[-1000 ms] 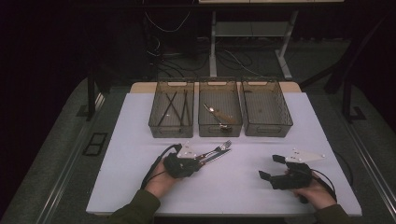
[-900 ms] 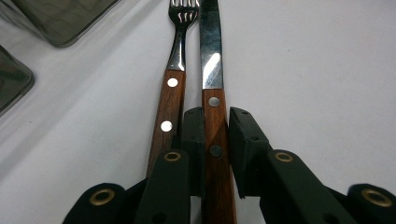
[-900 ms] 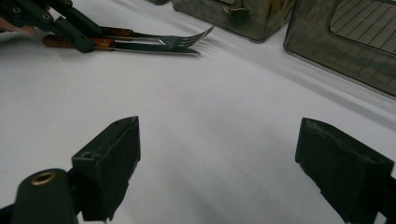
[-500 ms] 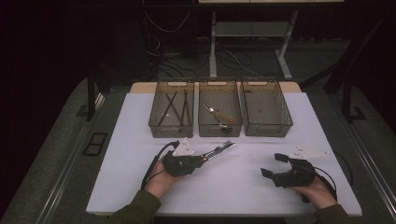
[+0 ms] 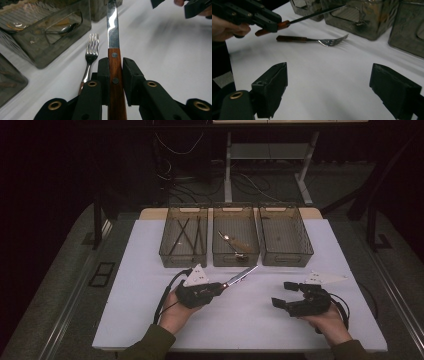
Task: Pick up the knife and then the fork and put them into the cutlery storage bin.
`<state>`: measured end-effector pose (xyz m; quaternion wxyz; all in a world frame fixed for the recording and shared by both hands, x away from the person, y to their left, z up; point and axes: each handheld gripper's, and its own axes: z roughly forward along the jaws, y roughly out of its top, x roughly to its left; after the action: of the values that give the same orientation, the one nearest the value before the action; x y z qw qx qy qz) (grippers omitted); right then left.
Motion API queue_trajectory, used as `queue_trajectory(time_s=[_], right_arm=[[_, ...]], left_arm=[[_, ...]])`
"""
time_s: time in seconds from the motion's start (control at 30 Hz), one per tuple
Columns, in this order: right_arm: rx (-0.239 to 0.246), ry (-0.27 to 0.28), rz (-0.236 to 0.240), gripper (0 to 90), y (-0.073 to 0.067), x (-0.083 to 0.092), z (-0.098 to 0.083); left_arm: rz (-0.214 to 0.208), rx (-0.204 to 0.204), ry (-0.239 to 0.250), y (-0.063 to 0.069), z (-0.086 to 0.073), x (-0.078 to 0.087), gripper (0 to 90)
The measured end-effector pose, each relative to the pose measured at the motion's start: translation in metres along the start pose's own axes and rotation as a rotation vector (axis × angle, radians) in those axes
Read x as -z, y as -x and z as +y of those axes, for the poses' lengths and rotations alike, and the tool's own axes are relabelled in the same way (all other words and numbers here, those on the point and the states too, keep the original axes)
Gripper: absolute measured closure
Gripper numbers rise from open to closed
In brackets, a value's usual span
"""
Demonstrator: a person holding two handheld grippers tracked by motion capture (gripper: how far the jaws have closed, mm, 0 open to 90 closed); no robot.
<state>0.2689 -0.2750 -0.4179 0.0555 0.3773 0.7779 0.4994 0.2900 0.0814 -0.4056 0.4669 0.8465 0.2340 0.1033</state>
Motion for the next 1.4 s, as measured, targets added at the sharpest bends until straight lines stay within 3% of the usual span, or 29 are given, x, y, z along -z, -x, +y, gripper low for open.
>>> queue_trajectory(time_s=[0.3,0.8,1.13,1.4], right_arm=[[-0.013,0.034,0.050,30.2,-0.009,-0.017,0.017],[-0.070,0.053,0.149,44.7,-0.018,-0.042,0.032],[-0.122,0.075,0.202,51.7,-0.020,-0.055,0.037],[-0.170,0.121,0.231,65.7,-0.019,-0.059,0.041]], left_arm=[[-0.006,-0.003,0.037,0.007,0.008,-0.002,76.4],[-0.010,-0.029,0.069,0.021,0.016,-0.008,76.4],[-0.004,-0.034,0.090,0.028,0.017,-0.012,76.3],[0.005,-0.039,0.095,0.029,0.016,-0.013,76.3]])
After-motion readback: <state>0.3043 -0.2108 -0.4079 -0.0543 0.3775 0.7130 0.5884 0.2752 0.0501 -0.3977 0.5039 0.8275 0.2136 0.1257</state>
